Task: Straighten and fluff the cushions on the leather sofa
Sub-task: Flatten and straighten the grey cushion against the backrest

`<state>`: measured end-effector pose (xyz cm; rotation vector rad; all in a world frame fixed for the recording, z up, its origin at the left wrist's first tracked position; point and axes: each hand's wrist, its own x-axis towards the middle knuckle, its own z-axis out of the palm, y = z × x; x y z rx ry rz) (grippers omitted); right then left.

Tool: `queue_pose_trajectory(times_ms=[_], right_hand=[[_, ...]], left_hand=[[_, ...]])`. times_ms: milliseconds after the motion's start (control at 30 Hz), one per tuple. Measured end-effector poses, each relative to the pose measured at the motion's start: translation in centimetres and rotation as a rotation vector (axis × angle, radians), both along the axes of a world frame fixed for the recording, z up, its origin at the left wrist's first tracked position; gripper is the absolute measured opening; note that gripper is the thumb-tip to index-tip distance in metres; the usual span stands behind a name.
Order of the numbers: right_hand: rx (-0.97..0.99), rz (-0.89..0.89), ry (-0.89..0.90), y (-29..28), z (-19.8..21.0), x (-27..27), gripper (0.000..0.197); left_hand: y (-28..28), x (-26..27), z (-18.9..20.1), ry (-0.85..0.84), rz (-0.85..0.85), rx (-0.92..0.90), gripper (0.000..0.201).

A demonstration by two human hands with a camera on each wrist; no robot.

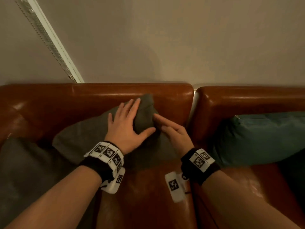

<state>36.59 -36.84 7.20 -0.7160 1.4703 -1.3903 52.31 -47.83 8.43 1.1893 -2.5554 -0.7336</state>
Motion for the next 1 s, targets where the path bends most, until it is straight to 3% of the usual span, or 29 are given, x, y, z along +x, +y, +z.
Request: queue_pose_trajectory(times_ms=[33, 100, 167, 233, 300, 367, 400, 467, 533, 600, 667, 700, 833, 933, 1000], right_hand=[[-0.004, 0.025, -0.019, 0.1, -0.2, -0.4, 0.044], [0.114, -0.124, -0.017, 0.9, -1.6, -2.8, 0.042], [0.388, -0.278, 0.081, 2.5, -4.0, -5.8, 0.036], [0.673, -0.299, 0.163, 4.9, -6.0, -8.1, 0.033], [0.786, -0.320, 0.182, 6.8, -7.4, -9.8, 0.051], [0.698, -0.356, 0.098, 7.6, -6.1, -10.1, 0.070], [0.628, -0.414, -0.034, 7.6, -5.4, -10.1, 0.072], [0.465, -0.468, -0.392, 6.7, -3.3, -10.0, 0.058], [0.348, -0.434, -0.443, 5.0, -0.6, -9.8, 0.046], [0.314, -0.410, -0.245, 3.2, 1.3, -9.8, 0.034], [0.288, -0.331, -0.032, 1.7, 2.3, -9.5, 0.033], [0.286, -0.249, 0.076, 1.1, 1.8, -9.0, 0.037], [0.413, 0.393, 0.713, -0.2, -2.4, -3.9, 0.067], [0.346, 0.557, 0.780, -0.8, -3.2, -1.0, 0.075], [0.275, 0.509, 0.717, -0.6, -3.7, -1.2, 0.066]], left_hand=[[-0.3, -0.6, 0.3, -0.061, 0.037, -0.027, 0.089], [-1.4, -1.0, 0.6, -0.046, 0.123, -0.046, 0.066], [-1.9, -1.1, 1.5, 0.181, 0.215, -0.016, 0.035], [-1.9, -1.2, 3.0, 0.367, 0.344, 0.024, 0.017], [-2.3, -0.6, 4.3, 0.514, 0.440, 0.085, 0.012], [-3.0, 0.5, 5.9, 0.672, 0.516, 0.135, 0.010], [-3.4, 1.0, 6.3, 0.741, 0.553, 0.163, 0.011], [-3.8, 1.7, 6.5, 0.879, 0.662, 0.276, 0.012], [-3.8, 2.3, 5.4, 0.959, 0.774, 0.394, 0.011], [-3.8, 3.1, 3.5, 0.801, 0.850, 0.408, 0.023], [-3.3, 4.1, 1.9, 0.396, 0.852, 0.352, 0.053], [-2.6, 4.3, 1.6, 0.291, 0.795, 0.338, 0.066], [0.1, 2.8, 0.4, 0.237, 0.448, 0.477, 0.076], [-0.2, 2.2, -0.6, 0.213, 0.536, 0.616, 0.095], [-0.9, 2.6, -0.8, 0.126, 0.602, 0.506, 0.089]])
